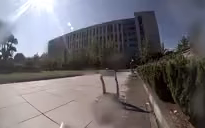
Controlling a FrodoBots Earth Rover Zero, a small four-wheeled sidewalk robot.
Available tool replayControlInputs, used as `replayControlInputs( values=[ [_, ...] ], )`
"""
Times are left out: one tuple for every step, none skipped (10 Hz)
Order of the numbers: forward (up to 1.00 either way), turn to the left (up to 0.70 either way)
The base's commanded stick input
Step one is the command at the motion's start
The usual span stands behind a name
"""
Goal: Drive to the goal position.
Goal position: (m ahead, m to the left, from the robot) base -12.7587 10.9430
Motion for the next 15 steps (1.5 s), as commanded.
replayControlInputs(
  values=[
    [0.08,0.0],
    [0.09,0.0],
    [0.1,0.0],
    [0.39,0.0],
    [0.7,0.0],
    [0.7,0.0],
    [0.7,0.0],
    [0.7,0.0],
    [0.7,0.0],
    [0.7,0.0],
    [0.7,0.0],
    [0.7,0.0],
    [0.7,0.0],
    [0.7,0.0],
    [0.7,0.0]
  ],
)
